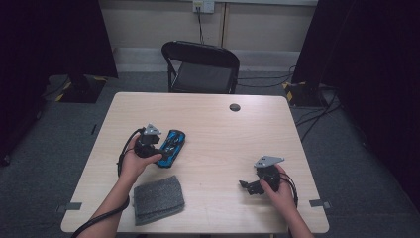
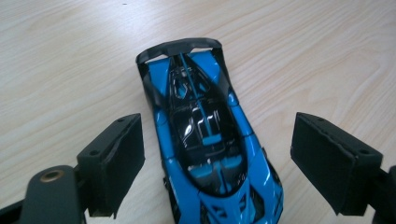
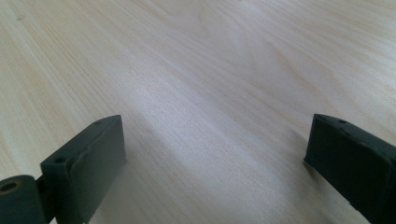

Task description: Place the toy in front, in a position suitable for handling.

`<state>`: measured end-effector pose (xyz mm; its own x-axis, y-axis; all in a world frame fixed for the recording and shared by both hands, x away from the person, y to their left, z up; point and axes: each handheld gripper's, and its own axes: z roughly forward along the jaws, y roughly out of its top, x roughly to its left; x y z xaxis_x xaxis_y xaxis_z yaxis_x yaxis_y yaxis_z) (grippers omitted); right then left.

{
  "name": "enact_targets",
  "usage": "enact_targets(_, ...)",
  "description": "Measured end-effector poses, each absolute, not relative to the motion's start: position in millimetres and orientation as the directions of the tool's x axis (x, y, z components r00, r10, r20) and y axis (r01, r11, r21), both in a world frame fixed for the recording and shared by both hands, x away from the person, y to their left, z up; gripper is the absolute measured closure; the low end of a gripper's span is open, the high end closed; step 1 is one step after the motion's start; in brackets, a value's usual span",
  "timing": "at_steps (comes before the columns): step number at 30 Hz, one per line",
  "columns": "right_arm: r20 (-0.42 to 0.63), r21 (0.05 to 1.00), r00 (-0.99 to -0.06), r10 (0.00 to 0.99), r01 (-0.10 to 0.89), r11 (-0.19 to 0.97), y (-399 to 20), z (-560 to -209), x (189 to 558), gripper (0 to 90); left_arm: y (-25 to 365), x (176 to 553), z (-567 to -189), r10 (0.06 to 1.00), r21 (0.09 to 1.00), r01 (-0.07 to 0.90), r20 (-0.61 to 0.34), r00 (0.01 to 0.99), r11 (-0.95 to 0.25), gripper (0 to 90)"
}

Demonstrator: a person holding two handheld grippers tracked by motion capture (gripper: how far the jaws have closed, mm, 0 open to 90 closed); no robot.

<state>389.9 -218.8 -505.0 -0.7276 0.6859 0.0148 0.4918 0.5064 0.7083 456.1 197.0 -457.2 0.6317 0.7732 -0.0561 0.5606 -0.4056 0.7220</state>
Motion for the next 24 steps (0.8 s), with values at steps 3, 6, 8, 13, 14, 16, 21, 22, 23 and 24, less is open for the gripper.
enact_targets(3,0.015,0.708,-0.727,0.686,0.492,0.506,-219,-505,390,4.1,193,461,-459,0.786,0.722,0.569,-0.057,0.616,-0.394,16.8)
enact_targets(6,0.015,0.708,-0.728,0.686,0.492,0.507,-219,-505,390,4.1,189,465,-462,0.799,0.721,0.579,-0.058,0.598,-0.381,16.7)
enact_targets(8,0.014,0.708,-0.728,0.685,0.491,0.507,-219,-505,390,4.1,185,468,-463,0.805,0.718,0.577,-0.040,0.592,-0.389,16.7)
enact_targets(13,0.015,0.708,-0.728,0.685,0.492,0.507,-219,-505,390,4.1,180,475,-469,0.828,0.707,0.589,-0.008,0.560,-0.391,16.4)
enact_targets(14,0.015,0.708,-0.728,0.686,0.491,0.507,-219,-505,390,4.1,178,476,-471,0.834,0.709,0.595,-0.016,0.552,-0.380,16.3)
enact_targets(16,0.015,0.708,-0.728,0.686,0.492,0.507,-219,-505,390,4.1,176,478,-474,0.836,0.708,0.599,-0.021,0.548,-0.375,16.2)
enact_targets(21,0.015,0.708,-0.728,0.685,0.492,0.507,-219,-505,390,4.1,170,482,-484,0.849,0.689,0.625,-0.025,0.528,-0.368,16.2)
enact_targets(22,0.015,0.707,-0.727,0.686,0.493,0.507,-219,-505,390,4.1,169,482,-486,0.850,0.687,0.628,-0.029,0.525,-0.365,16.0)
enact_targets(23,0.014,0.708,-0.728,0.686,0.491,0.507,-219,-505,390,4.1,168,482,-489,0.854,0.685,0.629,-0.018,0.520,-0.369,16.3)
enact_targets(24,0.015,0.708,-0.728,0.685,0.492,0.507,-219,-505,390,4.1,167,482,-490,0.858,0.688,0.630,-0.021,0.513,-0.359,16.2)
